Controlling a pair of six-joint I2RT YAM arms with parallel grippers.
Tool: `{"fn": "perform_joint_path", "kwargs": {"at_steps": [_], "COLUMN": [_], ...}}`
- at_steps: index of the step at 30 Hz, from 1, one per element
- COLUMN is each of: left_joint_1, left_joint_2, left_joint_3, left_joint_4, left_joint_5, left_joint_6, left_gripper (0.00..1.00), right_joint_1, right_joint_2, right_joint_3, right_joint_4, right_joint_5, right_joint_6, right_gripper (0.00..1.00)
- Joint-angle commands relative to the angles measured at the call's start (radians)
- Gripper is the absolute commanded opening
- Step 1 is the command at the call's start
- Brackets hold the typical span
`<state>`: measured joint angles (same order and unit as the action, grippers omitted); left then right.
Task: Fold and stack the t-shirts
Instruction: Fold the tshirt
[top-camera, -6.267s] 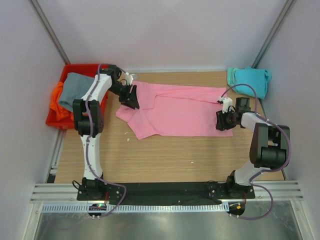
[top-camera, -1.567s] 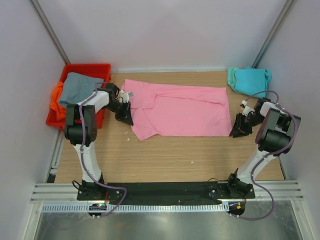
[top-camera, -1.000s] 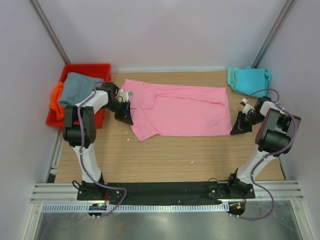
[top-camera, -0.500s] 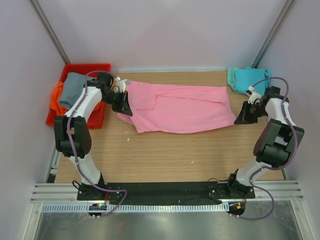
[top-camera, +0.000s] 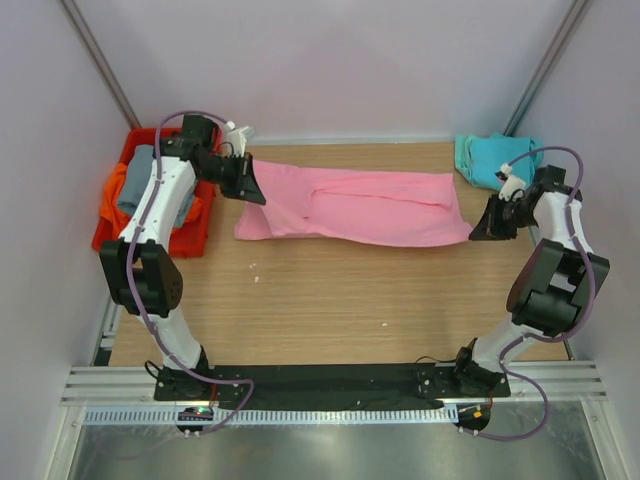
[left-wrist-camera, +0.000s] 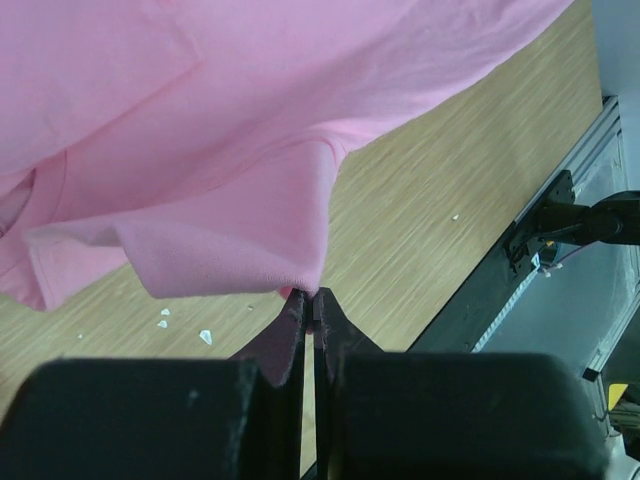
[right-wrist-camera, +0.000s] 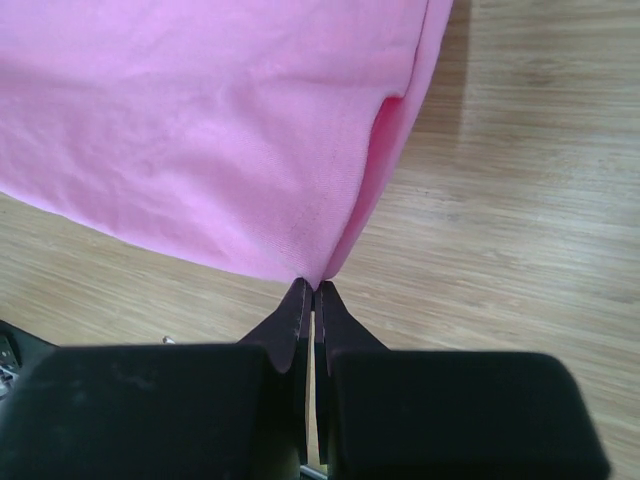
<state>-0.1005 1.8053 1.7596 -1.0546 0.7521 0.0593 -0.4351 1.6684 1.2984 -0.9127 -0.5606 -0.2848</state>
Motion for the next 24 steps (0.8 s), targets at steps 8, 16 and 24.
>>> {"fn": "perform_joint_path", "kwargs": {"at_steps": [8, 16, 24], "left_joint_1": [-0.004, -0.002, -0.002], "left_joint_2": [-0.026, -0.049, -0.011], "left_joint_3": [0.066, 0.069, 0.100], "left_joint_4": [-0.067, -0.050, -0.032], "left_joint_5": [0.016, -0.042, -0.099], "left_joint_6": [-0.042, -0.049, -0.055], "left_gripper": [0.00, 0.00, 0.00], "right_joint_1": [0.001, 0.006, 0.042], "right_joint_2": [-0.001, 0.045, 0.129], "right_joint_3": [0.125, 0.202, 0.277], "right_joint_4": [0.052, 0.063, 0.086], "right_joint_5": [-0.064, -0.068, -0.055], "right_joint_6": [0.067, 0.094, 0.127], "right_gripper": [0.01, 0.01, 0.02]}}
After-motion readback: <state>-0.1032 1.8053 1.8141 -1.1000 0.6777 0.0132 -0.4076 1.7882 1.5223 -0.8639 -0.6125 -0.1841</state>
